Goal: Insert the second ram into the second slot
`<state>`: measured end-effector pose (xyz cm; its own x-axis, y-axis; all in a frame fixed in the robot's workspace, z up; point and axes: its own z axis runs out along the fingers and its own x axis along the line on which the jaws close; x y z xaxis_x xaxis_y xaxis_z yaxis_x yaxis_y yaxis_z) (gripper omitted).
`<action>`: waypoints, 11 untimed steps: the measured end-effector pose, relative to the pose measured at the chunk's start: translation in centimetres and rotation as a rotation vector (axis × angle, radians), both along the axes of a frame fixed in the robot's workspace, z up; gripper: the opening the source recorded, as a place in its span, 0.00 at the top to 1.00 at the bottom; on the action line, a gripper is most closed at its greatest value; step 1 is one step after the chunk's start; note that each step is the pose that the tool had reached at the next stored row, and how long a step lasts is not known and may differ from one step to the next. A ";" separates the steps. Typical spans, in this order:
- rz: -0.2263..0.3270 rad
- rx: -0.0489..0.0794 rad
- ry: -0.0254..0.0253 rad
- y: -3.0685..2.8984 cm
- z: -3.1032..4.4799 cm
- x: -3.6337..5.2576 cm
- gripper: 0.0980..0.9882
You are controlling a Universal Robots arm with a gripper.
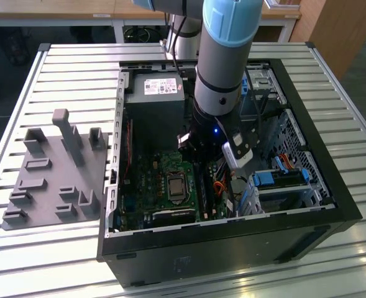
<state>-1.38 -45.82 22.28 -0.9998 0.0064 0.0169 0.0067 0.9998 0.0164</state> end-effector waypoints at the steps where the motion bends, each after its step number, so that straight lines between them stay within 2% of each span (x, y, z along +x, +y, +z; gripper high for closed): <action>1: 0.000 0.000 0.0001 0.00 -0.04 0.01 0.96; 11: 0.000 0.000 0.0015 0.00 -0.43 0.04 0.96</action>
<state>-1.34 -45.81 21.84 -0.9998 0.0064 0.0184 0.0067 0.9998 0.0165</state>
